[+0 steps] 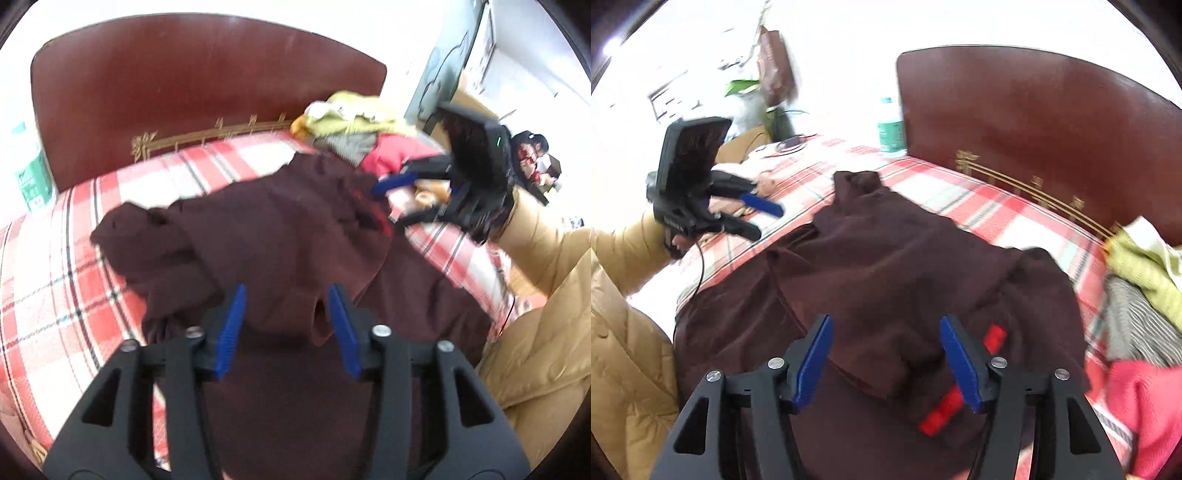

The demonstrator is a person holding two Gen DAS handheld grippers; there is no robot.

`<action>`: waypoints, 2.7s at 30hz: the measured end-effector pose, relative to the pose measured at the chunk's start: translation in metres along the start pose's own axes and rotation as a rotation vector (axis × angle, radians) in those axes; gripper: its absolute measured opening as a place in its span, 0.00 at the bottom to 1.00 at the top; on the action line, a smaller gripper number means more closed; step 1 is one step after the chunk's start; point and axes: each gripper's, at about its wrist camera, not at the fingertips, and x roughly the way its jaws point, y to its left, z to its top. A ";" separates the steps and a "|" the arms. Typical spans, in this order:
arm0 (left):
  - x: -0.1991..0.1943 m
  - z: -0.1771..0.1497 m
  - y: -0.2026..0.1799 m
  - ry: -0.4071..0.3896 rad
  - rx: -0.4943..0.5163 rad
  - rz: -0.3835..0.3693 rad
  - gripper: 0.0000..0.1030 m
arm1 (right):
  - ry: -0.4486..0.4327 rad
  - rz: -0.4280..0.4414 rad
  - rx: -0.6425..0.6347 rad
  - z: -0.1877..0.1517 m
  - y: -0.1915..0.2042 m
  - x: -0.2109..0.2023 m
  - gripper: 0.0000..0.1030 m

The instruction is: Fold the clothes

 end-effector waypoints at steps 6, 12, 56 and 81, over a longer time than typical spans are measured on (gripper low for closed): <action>0.037 -0.006 0.034 0.113 -0.176 -0.042 0.62 | 0.077 -0.054 0.130 0.002 -0.003 0.038 0.61; 0.071 -0.002 0.056 0.173 -0.295 -0.091 0.62 | 0.023 0.014 0.432 0.005 -0.053 0.051 0.62; -0.033 -0.051 0.043 0.001 -0.255 0.180 0.56 | 0.066 -0.080 0.356 -0.039 0.009 0.004 0.69; -0.054 -0.189 -0.046 0.088 -0.488 -0.024 0.39 | -0.064 0.132 0.682 -0.186 0.099 -0.047 0.80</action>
